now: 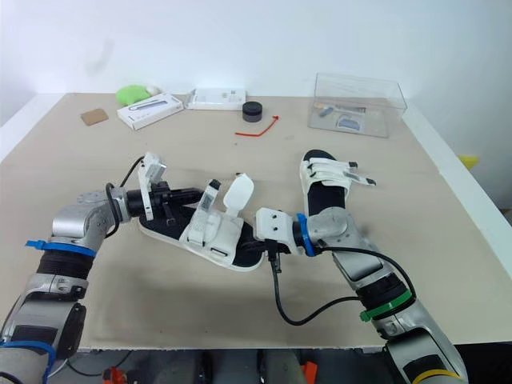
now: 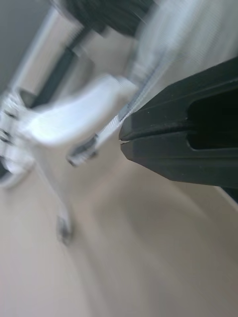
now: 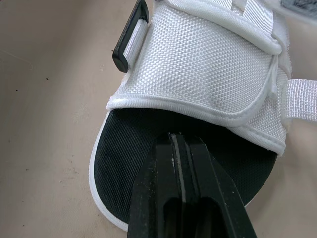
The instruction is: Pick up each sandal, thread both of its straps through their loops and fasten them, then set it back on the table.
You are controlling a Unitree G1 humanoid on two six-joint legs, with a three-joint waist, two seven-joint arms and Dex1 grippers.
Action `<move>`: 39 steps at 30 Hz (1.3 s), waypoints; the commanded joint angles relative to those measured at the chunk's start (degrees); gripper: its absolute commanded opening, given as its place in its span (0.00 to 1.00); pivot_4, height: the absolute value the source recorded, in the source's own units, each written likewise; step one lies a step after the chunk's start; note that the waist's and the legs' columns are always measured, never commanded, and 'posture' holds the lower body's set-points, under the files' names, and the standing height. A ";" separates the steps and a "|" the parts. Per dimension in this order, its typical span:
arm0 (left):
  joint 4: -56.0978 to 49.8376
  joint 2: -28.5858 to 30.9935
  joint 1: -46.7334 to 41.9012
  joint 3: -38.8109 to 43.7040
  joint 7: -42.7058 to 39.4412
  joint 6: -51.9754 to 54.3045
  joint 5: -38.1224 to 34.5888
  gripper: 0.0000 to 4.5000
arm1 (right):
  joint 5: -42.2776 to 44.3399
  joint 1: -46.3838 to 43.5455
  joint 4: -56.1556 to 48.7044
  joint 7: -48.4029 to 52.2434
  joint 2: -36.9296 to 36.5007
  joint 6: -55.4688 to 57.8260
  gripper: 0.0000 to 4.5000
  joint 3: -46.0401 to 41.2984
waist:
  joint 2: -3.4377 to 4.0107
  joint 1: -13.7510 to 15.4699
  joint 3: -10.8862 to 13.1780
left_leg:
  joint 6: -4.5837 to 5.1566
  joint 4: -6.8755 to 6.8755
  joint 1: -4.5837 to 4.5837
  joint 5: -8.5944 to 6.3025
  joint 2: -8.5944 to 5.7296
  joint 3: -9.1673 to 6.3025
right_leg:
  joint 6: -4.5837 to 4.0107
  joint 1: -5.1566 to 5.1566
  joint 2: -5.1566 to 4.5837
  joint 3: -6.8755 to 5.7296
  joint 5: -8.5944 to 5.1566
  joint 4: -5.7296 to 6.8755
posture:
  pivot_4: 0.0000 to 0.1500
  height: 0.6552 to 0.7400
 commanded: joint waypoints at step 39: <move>-1.16 -0.26 0.01 -3.58 -1.99 0.81 1.19 0.01 | -1.40 2.17 -0.44 -0.66 -1.35 2.22 0.00 0.01 | -0.03 0.08 -0.02 | 0.00 0.06 -0.02 0.00 -0.11 -0.01 | 0.15 0.02 -0.08 0.01 0.02 0.00 | 1.00 1.00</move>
